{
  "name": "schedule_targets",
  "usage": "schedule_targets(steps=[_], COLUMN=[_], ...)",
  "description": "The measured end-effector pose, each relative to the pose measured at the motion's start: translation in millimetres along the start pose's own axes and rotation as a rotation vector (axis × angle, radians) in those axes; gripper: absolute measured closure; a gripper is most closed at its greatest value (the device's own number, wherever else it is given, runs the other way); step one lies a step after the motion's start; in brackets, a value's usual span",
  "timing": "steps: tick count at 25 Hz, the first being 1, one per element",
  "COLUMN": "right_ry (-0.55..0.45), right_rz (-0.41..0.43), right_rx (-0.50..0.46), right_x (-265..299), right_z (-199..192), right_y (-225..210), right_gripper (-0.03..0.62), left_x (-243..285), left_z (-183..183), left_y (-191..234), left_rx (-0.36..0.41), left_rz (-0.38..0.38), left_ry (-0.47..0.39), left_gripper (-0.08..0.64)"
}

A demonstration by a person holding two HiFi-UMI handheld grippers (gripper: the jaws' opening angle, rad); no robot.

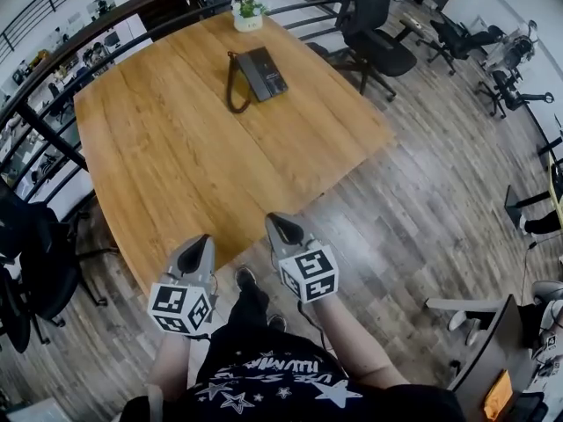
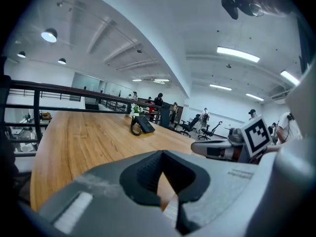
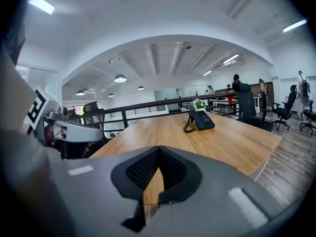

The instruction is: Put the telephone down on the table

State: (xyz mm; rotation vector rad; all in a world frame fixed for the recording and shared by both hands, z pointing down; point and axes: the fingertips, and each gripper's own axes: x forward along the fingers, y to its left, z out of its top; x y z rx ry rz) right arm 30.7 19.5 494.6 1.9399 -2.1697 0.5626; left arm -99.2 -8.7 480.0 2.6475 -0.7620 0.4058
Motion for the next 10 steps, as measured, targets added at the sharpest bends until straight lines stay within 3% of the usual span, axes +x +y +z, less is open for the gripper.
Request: schedule_targets(steps=[10], right_ry=[-0.05], right_rz=[-0.021], right_rx=[-0.015], right_x=[-87], right_z=[12], right_y=[7], right_gripper=[0.594], left_x=[-49], left_z=[6], left_y=[-70], left_rx=[0.009], left_rz=[-0.012], left_ry=[-0.042], left_gripper=[0.558])
